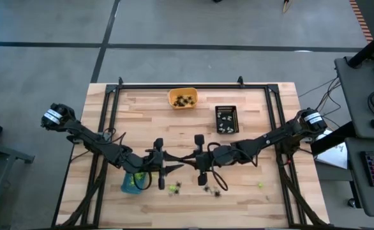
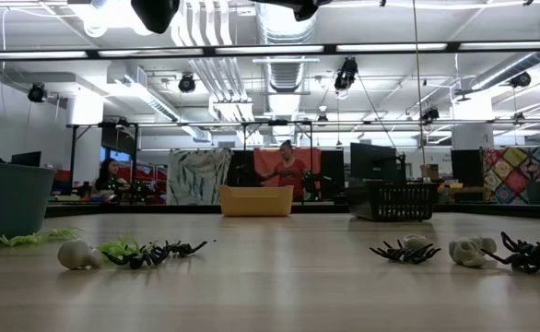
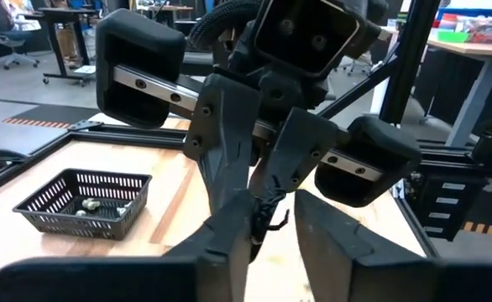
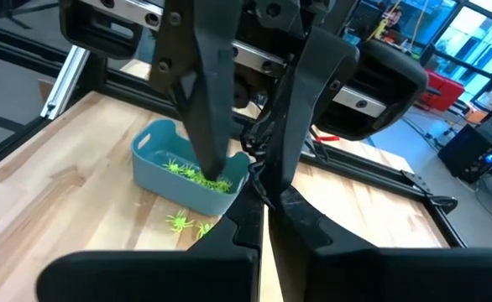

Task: Sort Halloween decoration
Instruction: Put the black spider toy into the yellow bin

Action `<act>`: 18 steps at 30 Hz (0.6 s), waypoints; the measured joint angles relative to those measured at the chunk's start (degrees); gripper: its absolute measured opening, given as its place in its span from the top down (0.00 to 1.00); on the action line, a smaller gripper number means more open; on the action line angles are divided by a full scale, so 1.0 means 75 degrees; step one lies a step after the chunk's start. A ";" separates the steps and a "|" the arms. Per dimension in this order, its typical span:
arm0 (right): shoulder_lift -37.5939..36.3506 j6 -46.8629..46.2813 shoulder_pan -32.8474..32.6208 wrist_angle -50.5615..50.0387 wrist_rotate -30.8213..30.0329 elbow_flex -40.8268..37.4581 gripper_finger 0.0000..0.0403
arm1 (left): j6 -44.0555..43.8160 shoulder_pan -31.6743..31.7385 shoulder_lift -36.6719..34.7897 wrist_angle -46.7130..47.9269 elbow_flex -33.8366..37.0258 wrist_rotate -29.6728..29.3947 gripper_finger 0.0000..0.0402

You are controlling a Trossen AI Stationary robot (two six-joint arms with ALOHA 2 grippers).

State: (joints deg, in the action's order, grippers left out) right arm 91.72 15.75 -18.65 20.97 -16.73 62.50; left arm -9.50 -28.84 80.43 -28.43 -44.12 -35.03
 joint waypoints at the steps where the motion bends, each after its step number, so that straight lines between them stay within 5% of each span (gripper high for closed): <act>1: -0.0011 -0.0019 0.0003 -0.0013 -0.0006 0.0000 0.98 | 0.0003 0.0000 -0.0004 0.0004 0.0000 0.0010 0.78; 14: -0.0202 -0.0254 -0.0014 -0.0575 0.0090 0.0000 0.98 | -0.0142 0.0017 -0.0906 0.1959 -0.0004 -0.0171 0.67; 18: -0.0386 -0.0369 0.0127 -0.1366 -0.0423 0.0010 0.98 | -0.0181 0.0020 -0.1427 0.2968 -0.0003 -0.0280 0.66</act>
State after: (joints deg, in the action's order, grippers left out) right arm 88.83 12.98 -17.70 10.73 -19.90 62.58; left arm -10.86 -28.69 69.73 -6.17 -44.14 -37.13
